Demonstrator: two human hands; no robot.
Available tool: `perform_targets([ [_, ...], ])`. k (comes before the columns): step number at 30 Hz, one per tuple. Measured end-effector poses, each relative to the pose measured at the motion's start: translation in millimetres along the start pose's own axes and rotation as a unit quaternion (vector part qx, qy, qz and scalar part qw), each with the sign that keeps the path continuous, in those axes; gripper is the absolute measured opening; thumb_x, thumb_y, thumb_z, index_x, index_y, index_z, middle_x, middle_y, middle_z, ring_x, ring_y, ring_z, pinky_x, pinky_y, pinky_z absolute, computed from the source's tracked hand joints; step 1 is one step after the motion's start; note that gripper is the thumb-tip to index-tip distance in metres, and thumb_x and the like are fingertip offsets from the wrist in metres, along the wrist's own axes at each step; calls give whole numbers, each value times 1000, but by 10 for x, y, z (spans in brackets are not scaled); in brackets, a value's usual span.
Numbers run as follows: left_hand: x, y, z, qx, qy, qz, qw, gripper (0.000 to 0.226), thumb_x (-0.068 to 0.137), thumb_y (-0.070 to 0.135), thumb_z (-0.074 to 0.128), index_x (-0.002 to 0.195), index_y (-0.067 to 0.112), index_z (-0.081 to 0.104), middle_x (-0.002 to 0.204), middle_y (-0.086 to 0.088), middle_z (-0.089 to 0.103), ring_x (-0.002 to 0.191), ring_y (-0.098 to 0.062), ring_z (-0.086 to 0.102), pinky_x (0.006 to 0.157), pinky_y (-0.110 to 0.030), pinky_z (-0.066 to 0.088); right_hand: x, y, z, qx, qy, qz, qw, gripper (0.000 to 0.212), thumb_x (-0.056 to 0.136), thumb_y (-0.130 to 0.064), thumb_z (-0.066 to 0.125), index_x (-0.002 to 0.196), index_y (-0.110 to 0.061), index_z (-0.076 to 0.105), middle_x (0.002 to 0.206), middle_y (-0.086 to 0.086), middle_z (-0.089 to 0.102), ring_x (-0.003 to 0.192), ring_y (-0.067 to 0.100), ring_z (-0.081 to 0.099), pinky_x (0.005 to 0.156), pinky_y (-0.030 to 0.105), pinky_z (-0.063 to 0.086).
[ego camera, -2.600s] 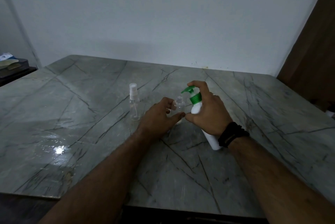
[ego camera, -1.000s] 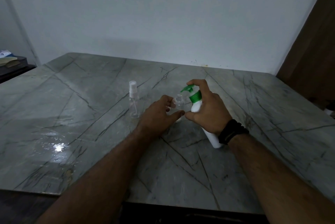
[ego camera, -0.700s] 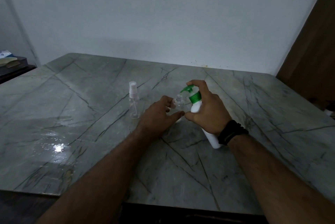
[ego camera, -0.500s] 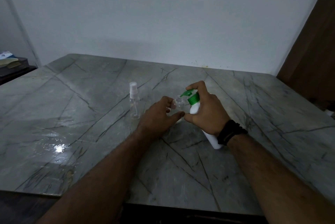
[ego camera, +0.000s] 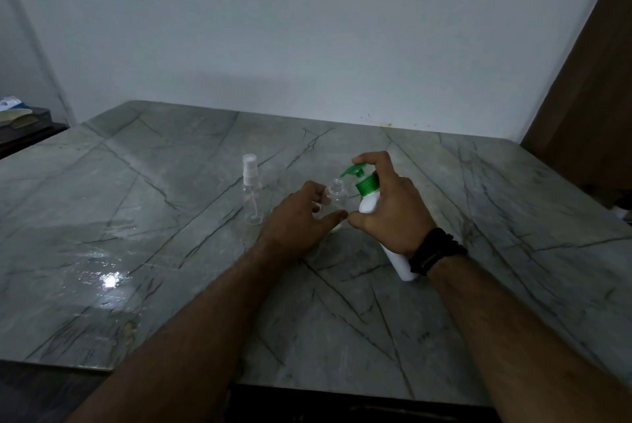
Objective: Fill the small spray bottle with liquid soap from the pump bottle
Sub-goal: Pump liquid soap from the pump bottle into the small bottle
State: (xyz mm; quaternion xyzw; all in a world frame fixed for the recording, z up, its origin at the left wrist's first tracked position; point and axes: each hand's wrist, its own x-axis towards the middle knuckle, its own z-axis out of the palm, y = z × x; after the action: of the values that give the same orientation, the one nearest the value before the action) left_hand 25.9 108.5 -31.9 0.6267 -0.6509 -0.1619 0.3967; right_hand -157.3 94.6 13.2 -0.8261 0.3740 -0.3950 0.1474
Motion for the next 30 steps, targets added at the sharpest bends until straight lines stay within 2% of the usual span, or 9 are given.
perform_targets([
  [7, 2, -8, -3, 3, -1, 8, 1000, 49, 78, 60, 65, 115, 33, 48, 115, 11, 60, 95, -4, 56, 75, -24, 47, 13, -3, -1, 8, -7, 1, 1000, 75, 64, -23, 83, 127, -27, 41, 98, 1, 67, 79, 17, 65, 72, 37, 56],
  [14, 10, -14, 0, 7, -5, 4, 1000, 52, 78, 60, 65, 118, 31, 48, 119, 8, 60, 96, -5, 55, 77, -26, 48, -3, 11, 2, 14, 3, -1, 1000, 78, 61, -33, 77, 130, -32, 40, 95, -5, 64, 73, 11, 61, 69, 26, 48],
  [22, -3, -12, -1, 5, 0, 14, 1000, 50, 79, 58, 66, 117, 31, 48, 118, 9, 60, 96, -5, 56, 78, -27, 49, 9, 10, 10, 13, -4, 0, 1000, 73, 63, -24, 82, 124, -27, 42, 96, -2, 66, 77, 14, 64, 71, 35, 55],
  [26, -5, -12, -1, 5, 2, 13, 1000, 51, 78, 60, 65, 117, 32, 48, 118, 10, 60, 96, -5, 57, 79, -27, 50, -7, 9, -1, 12, 7, 2, 1000, 78, 61, -32, 76, 129, -32, 40, 94, -4, 65, 73, 14, 61, 74, 30, 49],
  [30, -14, -10, -2, 5, 3, 14, 1000, 50, 78, 60, 65, 115, 33, 48, 117, 10, 61, 95, -5, 57, 79, -28, 50, -2, -2, -2, 14, -2, 1, 1000, 78, 62, -27, 79, 129, -31, 40, 96, -2, 65, 75, 14, 62, 73, 31, 49],
])
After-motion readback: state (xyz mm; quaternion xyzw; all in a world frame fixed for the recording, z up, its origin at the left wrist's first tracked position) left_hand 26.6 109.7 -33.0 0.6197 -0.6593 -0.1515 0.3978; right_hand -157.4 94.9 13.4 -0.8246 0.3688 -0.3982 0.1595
